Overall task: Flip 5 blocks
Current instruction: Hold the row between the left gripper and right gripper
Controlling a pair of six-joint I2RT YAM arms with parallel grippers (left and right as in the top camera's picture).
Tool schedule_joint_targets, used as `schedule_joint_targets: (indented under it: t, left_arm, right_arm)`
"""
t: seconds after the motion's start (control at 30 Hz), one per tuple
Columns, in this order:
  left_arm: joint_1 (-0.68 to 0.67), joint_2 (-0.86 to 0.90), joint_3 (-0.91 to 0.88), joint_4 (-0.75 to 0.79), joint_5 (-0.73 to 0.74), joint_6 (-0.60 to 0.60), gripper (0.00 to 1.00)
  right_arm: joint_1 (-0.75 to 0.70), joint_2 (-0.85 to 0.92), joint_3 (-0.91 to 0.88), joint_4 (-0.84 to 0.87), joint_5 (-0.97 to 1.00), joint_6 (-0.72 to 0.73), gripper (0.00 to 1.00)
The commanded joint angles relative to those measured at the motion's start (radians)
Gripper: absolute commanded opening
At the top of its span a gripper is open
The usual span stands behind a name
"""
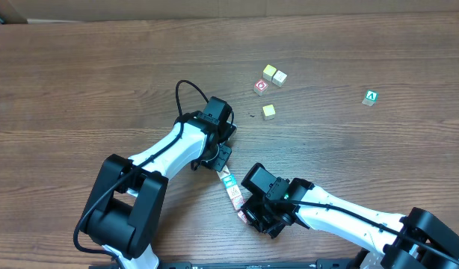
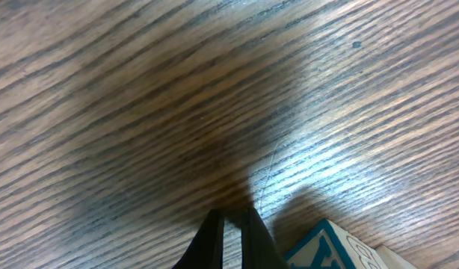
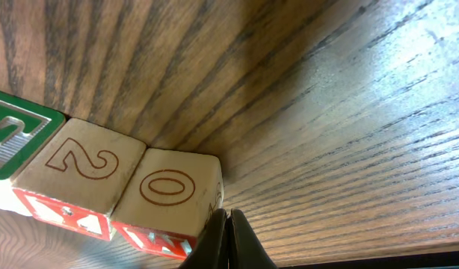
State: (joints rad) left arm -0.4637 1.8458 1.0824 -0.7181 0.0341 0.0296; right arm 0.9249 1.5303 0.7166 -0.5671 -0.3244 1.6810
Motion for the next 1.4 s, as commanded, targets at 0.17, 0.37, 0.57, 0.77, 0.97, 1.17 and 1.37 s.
schedule_joint_targets:
  t: [0.17,0.37,0.57,0.77,0.97,1.17,1.37]
  left_arm:
    - [-0.002,0.050,-0.033,-0.015,0.072,0.035,0.04]
    - [-0.004,0.050,-0.033,-0.010,0.072,0.047,0.04]
    - [-0.018,0.050,-0.033,0.007,0.071,0.080,0.04]
    - [-0.022,0.050,-0.033,0.020,0.071,0.106,0.04]
    - [-0.022,0.050,-0.033,0.028,0.073,0.125,0.04]
    - [-0.022,0.050,-0.033,0.034,0.072,0.132,0.04]
    - [-0.022,0.050,-0.033,0.041,0.071,0.137,0.04]
  right_arm:
    - [0.006,-0.014,-0.011,0.029,0.029,0.022,0.04]
    - [0.006,-0.014,-0.011,0.035,0.029,0.021,0.04]
    - [0.006,-0.014,-0.011,0.037,0.028,0.021,0.04]
    - [0.015,-0.014,-0.011,0.048,0.032,0.022,0.04]
    - [0.018,-0.014,-0.011,0.067,0.036,0.022,0.04]
    - [0.018,-0.014,-0.011,0.067,0.036,0.021,0.04]
    - [0.018,-0.014,-0.011,0.039,0.044,0.022,0.04]
